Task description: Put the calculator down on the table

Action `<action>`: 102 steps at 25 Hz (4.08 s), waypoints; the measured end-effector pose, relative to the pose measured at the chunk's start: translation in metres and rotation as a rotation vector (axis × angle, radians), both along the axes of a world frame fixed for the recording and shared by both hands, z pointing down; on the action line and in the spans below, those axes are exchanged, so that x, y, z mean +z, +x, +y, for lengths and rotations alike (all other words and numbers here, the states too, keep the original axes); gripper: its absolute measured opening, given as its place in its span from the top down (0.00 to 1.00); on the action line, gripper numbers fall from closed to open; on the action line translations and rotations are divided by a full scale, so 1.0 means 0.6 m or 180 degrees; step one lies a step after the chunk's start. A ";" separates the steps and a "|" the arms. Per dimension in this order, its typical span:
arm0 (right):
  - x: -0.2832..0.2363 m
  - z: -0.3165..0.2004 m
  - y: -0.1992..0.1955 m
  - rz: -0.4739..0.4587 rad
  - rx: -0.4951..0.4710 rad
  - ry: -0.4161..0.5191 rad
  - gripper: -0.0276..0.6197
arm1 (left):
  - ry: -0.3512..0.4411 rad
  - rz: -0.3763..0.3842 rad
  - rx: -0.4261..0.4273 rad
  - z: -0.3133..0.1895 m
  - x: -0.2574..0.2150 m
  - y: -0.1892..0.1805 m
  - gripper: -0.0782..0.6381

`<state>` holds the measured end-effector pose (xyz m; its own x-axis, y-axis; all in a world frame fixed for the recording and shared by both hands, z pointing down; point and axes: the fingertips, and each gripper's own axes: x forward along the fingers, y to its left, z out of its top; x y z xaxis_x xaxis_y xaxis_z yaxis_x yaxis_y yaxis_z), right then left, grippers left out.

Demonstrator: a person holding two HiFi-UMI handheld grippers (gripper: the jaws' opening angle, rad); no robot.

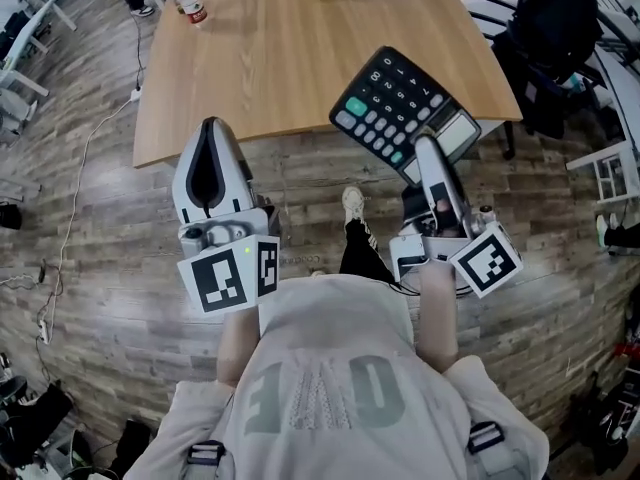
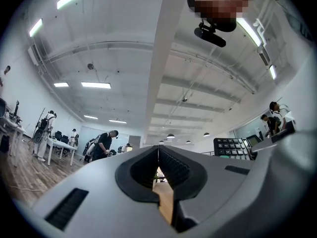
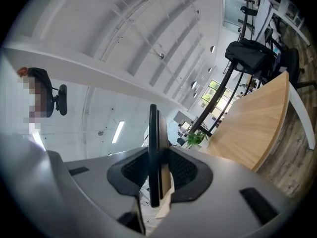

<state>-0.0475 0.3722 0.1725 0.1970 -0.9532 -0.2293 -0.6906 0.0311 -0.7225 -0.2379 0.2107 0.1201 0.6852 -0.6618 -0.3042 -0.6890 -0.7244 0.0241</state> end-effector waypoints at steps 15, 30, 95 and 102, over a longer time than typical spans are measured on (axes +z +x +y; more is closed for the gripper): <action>0.009 -0.213 0.296 -0.0074 -0.0364 -0.0062 0.79 | 0.0158 -0.0119 -0.0479 -0.181 -0.026 0.245 0.88; 0.007 -0.362 0.442 -0.0190 -0.0792 -0.0187 0.79 | 0.0116 -0.0267 -0.0872 -0.274 -0.049 0.363 0.88; 0.496 -0.688 0.267 0.1529 -0.5620 -0.3572 0.81 | -0.1228 -0.0816 -0.1508 -0.567 0.302 0.319 0.88; 0.500 -0.688 0.267 0.1572 -0.5654 -0.3550 0.81 | -0.1269 -0.0898 -0.1363 -0.579 0.311 0.344 0.88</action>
<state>0.1125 -0.0405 0.4723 -0.7025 0.2443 0.6684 -0.5070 0.4873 -0.7110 -0.0312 -0.1365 0.3064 0.3534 -0.9191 0.1742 -0.9340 -0.3571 0.0103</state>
